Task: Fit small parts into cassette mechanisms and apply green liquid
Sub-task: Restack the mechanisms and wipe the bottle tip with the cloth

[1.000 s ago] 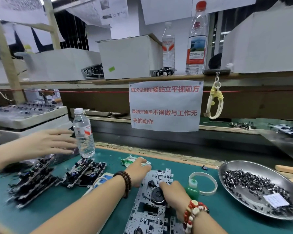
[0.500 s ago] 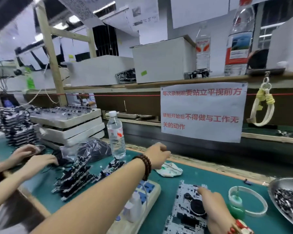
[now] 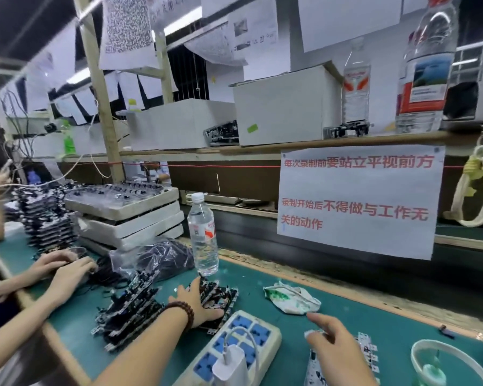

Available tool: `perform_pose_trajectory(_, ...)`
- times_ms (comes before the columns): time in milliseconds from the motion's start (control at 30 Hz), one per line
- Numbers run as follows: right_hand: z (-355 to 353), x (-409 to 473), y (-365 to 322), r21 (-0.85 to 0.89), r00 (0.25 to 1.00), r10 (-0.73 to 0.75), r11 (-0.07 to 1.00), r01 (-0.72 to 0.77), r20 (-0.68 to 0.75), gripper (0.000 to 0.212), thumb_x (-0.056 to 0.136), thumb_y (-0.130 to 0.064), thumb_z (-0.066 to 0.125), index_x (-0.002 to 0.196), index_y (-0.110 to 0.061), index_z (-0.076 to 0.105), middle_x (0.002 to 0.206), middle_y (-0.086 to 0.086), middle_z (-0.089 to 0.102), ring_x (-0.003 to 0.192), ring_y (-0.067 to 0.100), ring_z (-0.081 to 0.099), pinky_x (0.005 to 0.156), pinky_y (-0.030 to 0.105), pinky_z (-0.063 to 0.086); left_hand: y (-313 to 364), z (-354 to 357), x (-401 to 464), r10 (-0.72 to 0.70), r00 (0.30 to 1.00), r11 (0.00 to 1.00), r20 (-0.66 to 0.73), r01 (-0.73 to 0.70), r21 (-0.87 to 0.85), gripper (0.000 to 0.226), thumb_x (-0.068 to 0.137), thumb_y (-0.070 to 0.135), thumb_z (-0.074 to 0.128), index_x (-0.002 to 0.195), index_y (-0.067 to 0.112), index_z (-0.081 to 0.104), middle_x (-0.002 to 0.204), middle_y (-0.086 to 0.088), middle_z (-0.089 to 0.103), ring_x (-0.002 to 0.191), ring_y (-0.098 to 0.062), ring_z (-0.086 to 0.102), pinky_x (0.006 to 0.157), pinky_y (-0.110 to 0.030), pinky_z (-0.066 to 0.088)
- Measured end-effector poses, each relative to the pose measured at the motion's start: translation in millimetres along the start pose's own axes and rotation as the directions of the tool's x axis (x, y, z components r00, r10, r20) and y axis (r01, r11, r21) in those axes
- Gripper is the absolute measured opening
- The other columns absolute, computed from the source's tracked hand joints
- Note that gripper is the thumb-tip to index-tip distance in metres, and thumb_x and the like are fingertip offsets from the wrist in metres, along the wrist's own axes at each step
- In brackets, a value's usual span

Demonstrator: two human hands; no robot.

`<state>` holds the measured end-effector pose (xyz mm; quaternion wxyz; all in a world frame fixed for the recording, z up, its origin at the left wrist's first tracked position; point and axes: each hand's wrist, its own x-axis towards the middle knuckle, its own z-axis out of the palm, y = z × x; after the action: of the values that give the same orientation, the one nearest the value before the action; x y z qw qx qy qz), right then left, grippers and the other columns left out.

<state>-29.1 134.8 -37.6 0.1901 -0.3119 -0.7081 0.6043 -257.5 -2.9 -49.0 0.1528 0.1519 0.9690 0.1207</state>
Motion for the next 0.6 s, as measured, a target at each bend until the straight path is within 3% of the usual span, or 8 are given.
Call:
perform_pose_trajectory(100, 5, 3, -1, 0.027, 0.999, 0.005, 1.000, -0.006, 0.032, 0.019, 0.090, -0.003, 0.053, 0.093, -0.021, 0.058, 0.113, 0.012, 0.059, 0.095, 0.021, 0.053, 0.085, 0.028, 0.038, -10, -1, 8, 0.008, 0.999, 0.998, 0.048, -0.006, -0.055, 0.112, 0.070, 0.070, 0.059, 0.148, 0.024, -0.006, 0.155, -0.017, -0.002, 0.142, -0.033, 0.013, 0.114, -0.045, 0.023)
perform_pose_trajectory(200, 12, 12, -3, 0.067, 0.999, 0.011, 0.998, -0.014, 0.049, 0.025, 0.091, -0.001, 0.050, 0.082, -0.023, 0.057, 0.098, -0.001, 0.058, 0.081, 0.007, 0.050, 0.080, 0.027, 0.039, -11, -1, 11, 0.043, 0.999, 0.999, 0.028, -0.043, -0.019, 0.110, 0.068, 0.071, 0.061, 0.148, 0.025, 0.002, 0.154, -0.016, 0.008, 0.141, -0.033, 0.019, 0.113, -0.044, 0.025)
perform_pose_trajectory(300, 25, 21, -7, 0.039, 0.995, -0.034, 0.999, 0.030, 0.097, 0.024, 0.093, -0.005, 0.047, 0.087, -0.026, 0.056, 0.096, -0.011, 0.056, 0.084, 0.002, 0.050, 0.079, 0.025, 0.041, -8, 0, 10, 0.057, 0.996, 0.998, -0.073, -0.056, 0.022, 0.089, 0.073, 0.066, 0.059, 0.144, 0.027, 0.023, 0.148, -0.012, 0.023, 0.134, -0.034, 0.032, 0.111, -0.041, 0.029)
perform_pose_trajectory(367, 34, 24, -11, 0.024, 0.991, -0.077, 0.997, 0.075, 0.113, 0.023, 0.094, -0.006, 0.046, 0.090, -0.027, 0.055, 0.097, -0.013, 0.054, 0.087, 0.001, 0.051, 0.071, 0.016, 0.041, -8, -1, 10, 0.055, 0.991, 0.998, -0.125, -0.055, 0.010, 0.067, 0.081, 0.059, 0.057, 0.137, 0.028, 0.035, 0.142, -0.012, 0.032, 0.127, -0.031, 0.041, 0.108, -0.038, 0.033)
perform_pose_trajectory(467, 41, 25, -16, -0.020, 0.982, -0.130, 0.991, 0.134, 0.135, 0.021, 0.095, -0.009, 0.044, 0.093, -0.027, 0.054, 0.096, -0.016, 0.053, 0.076, -0.006, 0.050, 0.052, 0.005, 0.040, -8, -2, 9, 0.047, 0.990, 0.998, -0.132, -0.040, 0.055, 0.057, 0.088, 0.049, 0.053, 0.137, 0.026, 0.034, 0.140, -0.011, 0.033, 0.126, -0.031, 0.042, 0.107, -0.039, 0.035)
perform_pose_trajectory(600, 42, 29, -22, -0.062, 0.976, -0.152, 0.985, 0.163, 0.153, 0.020, 0.096, -0.010, 0.043, 0.097, -0.025, 0.056, 0.096, -0.015, 0.054, 0.065, -0.003, 0.049, 0.048, 0.003, 0.040, -6, -1, 8, 0.072, 0.992, 0.987, -0.102, -0.057, 0.149, 0.060, 0.089, 0.035, 0.055, 0.141, 0.024, 0.026, 0.142, -0.010, 0.028, 0.127, -0.035, 0.038, 0.106, -0.039, 0.036)
